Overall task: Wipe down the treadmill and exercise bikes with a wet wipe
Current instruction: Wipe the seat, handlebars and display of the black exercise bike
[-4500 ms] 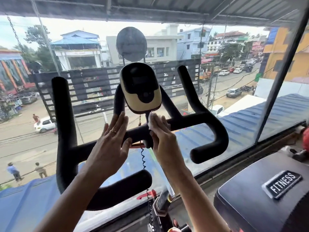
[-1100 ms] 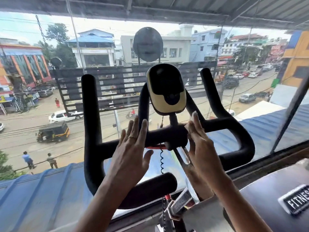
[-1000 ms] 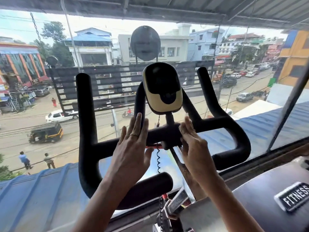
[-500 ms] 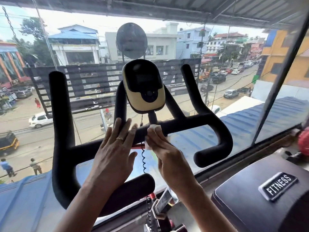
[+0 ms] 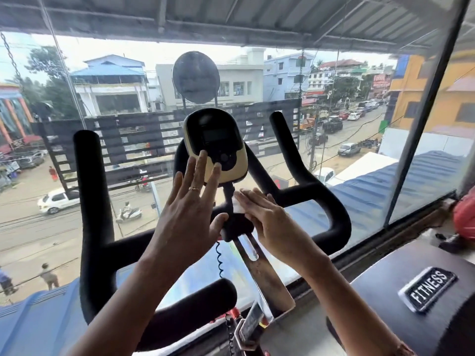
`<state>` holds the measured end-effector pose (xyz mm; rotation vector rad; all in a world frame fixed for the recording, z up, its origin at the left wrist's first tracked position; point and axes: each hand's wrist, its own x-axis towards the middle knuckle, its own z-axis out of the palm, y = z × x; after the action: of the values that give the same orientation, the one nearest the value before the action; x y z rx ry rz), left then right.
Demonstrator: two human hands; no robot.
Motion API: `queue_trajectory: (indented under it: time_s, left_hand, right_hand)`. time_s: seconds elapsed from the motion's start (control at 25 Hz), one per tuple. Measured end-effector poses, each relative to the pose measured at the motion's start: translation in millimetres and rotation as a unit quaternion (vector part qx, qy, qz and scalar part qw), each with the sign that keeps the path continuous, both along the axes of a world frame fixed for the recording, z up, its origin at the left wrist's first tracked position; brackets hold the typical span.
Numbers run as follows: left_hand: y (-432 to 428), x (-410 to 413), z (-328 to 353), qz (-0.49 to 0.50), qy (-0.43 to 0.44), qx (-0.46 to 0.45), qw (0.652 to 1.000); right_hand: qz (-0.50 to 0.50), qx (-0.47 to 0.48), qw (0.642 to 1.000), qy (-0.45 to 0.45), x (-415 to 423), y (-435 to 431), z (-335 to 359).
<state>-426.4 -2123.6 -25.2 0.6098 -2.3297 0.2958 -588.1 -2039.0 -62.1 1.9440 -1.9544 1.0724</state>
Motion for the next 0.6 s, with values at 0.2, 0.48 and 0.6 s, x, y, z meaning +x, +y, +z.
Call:
queue_trajectory:
  time_s: [0.2,0.48,0.6]
  left_hand:
    - [-21,-21,23,0.018,0.012,-0.038,0.999]
    - [-35,-41,22,0.019,0.061,-0.011,0.998]
    - [-39,-43,19,0.012,0.067,-0.01,0.998]
  right_hand:
    - [-0.161,-0.069,0.983,-0.045,-53,5,40]
    - [-0.015,0.004,0.999,-0.032,-49,-57,67]
    - [0.011,0.042,0.999,-0.012,-59,-27,46]
